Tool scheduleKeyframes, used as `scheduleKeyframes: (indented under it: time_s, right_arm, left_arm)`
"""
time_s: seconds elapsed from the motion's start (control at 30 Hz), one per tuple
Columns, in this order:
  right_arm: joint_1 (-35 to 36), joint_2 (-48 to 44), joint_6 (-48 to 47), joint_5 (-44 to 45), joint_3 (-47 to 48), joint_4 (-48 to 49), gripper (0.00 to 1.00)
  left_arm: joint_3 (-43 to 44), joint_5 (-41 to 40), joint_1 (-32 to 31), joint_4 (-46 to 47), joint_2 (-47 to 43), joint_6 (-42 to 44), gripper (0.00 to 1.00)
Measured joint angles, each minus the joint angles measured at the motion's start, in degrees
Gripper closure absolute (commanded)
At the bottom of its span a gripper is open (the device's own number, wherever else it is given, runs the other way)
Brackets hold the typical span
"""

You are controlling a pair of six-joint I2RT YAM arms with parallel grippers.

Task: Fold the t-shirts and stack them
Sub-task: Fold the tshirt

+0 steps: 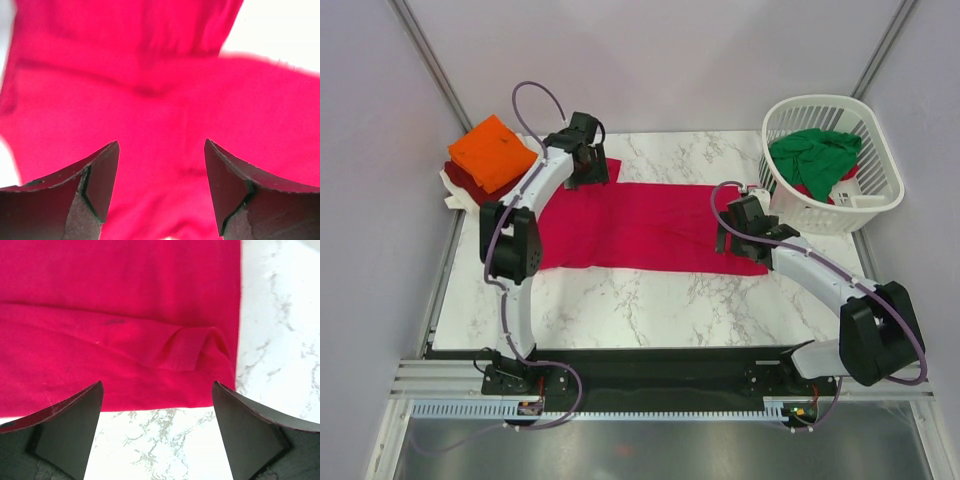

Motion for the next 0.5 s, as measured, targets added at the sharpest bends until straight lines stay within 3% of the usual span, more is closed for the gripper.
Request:
scheduleKeyframes:
  time_s: [0.27,0.4,0.5]
  right_arm:
    - [-1.62,1.38,2.36,3.63,0.17,-1.01,0.18]
    - [-3.45,3.72,2.71,3.21,-0.70,0.61,0.46]
    - [-4.46,5.66,3.23,2.91,-0.94,1.51,0.54]
  left_arm:
    - [-22.95,-1.20,-1.70,-4.94,-26.71,0.72,0.24]
    - [-31.01,-2.99,-1.88,-5.90,-38.84,2.36,0.24]
    - [-36.09,-4.52,-1.79,-5.86,-43.45,3.04,0.25]
